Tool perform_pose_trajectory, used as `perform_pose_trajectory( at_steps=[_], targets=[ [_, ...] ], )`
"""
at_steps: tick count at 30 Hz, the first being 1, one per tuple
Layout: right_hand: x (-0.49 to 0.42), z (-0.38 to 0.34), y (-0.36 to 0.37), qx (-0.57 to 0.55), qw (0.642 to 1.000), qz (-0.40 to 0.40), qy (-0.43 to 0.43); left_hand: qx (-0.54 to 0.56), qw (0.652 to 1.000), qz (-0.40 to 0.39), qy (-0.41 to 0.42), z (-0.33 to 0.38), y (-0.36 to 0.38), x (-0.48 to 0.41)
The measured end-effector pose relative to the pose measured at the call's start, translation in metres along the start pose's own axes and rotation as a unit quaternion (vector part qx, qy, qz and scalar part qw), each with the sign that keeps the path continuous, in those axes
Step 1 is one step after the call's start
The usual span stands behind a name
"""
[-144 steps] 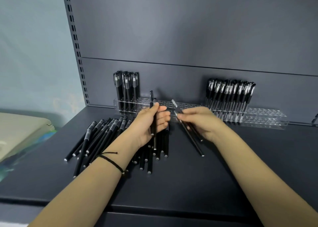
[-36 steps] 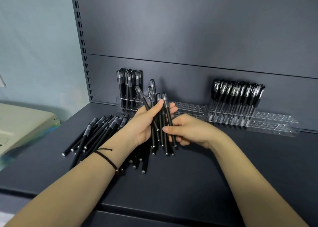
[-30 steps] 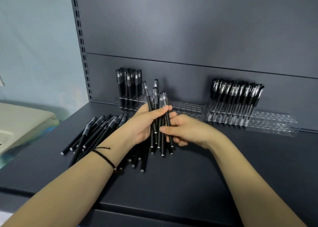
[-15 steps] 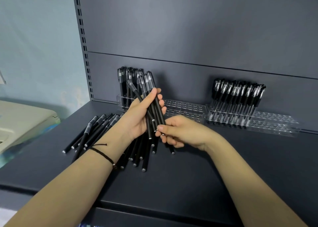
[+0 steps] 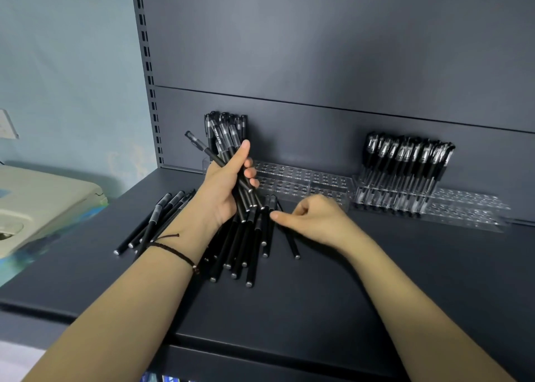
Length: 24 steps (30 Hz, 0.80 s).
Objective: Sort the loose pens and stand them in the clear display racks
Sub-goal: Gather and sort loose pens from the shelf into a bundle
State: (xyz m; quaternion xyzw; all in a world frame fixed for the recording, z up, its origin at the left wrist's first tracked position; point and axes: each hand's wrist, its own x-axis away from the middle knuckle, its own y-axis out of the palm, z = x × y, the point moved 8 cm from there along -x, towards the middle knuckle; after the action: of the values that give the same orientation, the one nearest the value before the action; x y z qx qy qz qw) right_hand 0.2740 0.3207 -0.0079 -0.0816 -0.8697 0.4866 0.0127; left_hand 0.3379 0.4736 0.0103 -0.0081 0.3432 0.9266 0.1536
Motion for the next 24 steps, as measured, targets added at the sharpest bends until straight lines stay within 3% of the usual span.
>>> perform_pose_trajectory(
  at_steps=[4, 7, 14, 24],
  targets=[
    [0.007, -0.017, 0.006, 0.05, 0.998, 0.023, 0.004, -0.013, 1.0, 0.014, -0.006, 0.001, 0.0, 0.003],
    [0.006, -0.02, 0.012, 0.064, 0.998, -0.008, 0.017, -0.079, 0.997, 0.017, -0.012, 0.0, 0.002, 0.005],
    [-0.004, -0.003, 0.007, -0.044, 0.997, -0.058, 0.035, -0.121, 0.99, -0.01, -0.074, -0.015, 0.007, 0.004],
    [-0.005, 0.022, -0.01, -0.074, 0.99, -0.093, 0.075, -0.022, 0.996, -0.031, -0.086, -0.023, 0.009, 0.004]
  ],
)
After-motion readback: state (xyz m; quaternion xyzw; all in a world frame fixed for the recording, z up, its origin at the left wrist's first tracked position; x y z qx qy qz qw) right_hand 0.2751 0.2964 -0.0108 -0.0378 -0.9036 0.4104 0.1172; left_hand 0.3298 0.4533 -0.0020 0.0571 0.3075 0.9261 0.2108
